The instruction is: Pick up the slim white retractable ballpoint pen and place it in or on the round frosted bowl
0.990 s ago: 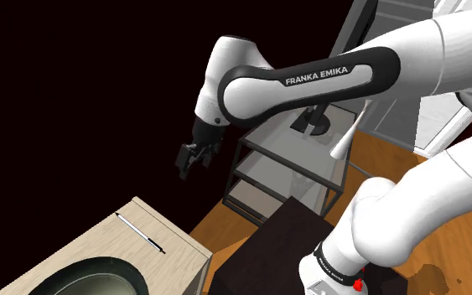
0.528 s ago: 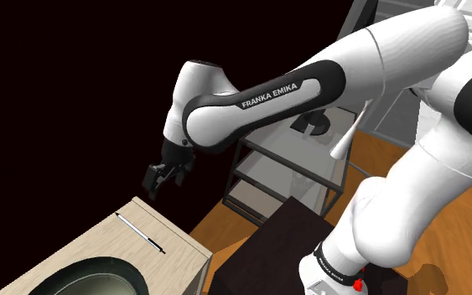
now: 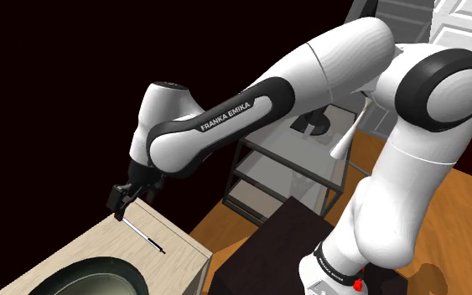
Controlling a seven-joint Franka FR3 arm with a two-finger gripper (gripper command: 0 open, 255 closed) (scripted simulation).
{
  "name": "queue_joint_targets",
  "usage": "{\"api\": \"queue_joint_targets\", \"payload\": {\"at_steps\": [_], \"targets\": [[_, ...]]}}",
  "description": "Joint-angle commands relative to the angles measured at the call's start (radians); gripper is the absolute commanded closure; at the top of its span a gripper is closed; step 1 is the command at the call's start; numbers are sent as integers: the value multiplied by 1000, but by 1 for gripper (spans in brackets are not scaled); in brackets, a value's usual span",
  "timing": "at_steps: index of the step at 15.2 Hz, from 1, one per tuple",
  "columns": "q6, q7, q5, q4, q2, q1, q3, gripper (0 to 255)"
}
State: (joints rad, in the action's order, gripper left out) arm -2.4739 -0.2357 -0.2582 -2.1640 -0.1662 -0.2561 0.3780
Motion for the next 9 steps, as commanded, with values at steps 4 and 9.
{"api": "queue_joint_targets", "payload": {"at_steps": [4,9], "targets": [[-65,-13,18,2,-65,-16,0,0],[-83,-17,24,3,-84,-22,-1,0]]}}
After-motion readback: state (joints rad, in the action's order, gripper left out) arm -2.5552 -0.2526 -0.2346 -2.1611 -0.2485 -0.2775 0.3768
